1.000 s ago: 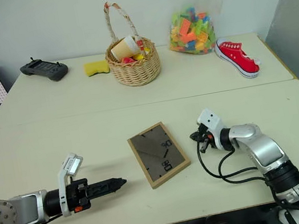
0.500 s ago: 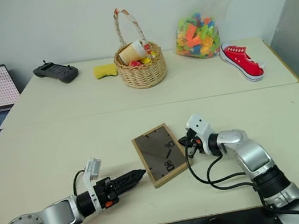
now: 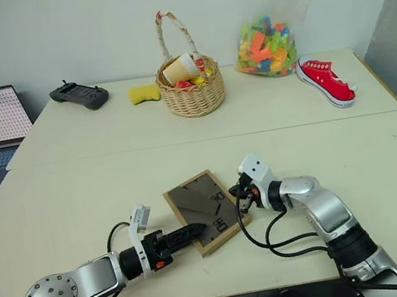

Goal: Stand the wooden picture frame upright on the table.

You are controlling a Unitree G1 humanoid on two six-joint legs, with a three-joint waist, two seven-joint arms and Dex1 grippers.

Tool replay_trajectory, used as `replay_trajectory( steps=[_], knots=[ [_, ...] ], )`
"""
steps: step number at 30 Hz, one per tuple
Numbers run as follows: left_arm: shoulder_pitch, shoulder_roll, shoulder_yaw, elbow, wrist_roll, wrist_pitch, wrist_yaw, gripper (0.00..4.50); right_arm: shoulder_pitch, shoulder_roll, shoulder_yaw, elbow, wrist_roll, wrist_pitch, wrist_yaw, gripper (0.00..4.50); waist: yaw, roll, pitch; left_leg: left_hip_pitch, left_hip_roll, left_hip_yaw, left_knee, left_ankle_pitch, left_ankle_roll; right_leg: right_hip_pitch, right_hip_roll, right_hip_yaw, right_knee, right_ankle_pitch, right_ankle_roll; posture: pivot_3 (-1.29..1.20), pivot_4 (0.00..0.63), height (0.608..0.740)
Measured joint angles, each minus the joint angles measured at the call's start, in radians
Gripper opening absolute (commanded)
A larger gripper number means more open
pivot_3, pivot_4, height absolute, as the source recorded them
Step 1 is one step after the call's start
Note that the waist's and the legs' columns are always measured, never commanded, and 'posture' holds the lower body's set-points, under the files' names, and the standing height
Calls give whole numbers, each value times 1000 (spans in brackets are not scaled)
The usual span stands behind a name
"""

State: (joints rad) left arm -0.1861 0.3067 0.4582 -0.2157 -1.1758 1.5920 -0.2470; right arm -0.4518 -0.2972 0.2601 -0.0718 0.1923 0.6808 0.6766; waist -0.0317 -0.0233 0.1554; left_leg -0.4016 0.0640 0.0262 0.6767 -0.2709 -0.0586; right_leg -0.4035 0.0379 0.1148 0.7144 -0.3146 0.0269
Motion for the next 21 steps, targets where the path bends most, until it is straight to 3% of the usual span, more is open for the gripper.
replay_trajectory(
  steps=[6, 12, 16, 21],
  knots=[
    [-3, -10, 1, 18, -3, -4, 20, 1606, 0, -1, -9, -2, 8, 5, -8, 0, -2, -1, 0, 0, 0, 0, 0, 0, 0, 0, 0, 0, 0, 0, 0, 0, 150, 740],
    [-62, -22, 8, 35, -13, -26, 32, 1339, 7, -18, -40, -13, 9, 13, -10, 0, -2, -2, 1, 0, 0, -1, 0, 0, 0, 0, 0, 0, 0, 0, 0, 0, 150, 740],
    [-179, 93, -36, 74, 2, -31, -16, 1339, 7, -66, -52, -43, 44, 28, 35, 0, -5, -4, 3, -1, 0, -1, 0, 0, 0, -1, 1, -1, 0, 0, 0, 0, 150, 740],
    [-314, 306, -110, 121, 22, -82, -235, 1337, -70, -207, -150, -39, 144, 64, 161, 1153, -9, -4, 8, -1, -1, 0, -2, 0, 0, -2, 0, 0, -2, 0, 0, 0, 150, 740]
  ],
)
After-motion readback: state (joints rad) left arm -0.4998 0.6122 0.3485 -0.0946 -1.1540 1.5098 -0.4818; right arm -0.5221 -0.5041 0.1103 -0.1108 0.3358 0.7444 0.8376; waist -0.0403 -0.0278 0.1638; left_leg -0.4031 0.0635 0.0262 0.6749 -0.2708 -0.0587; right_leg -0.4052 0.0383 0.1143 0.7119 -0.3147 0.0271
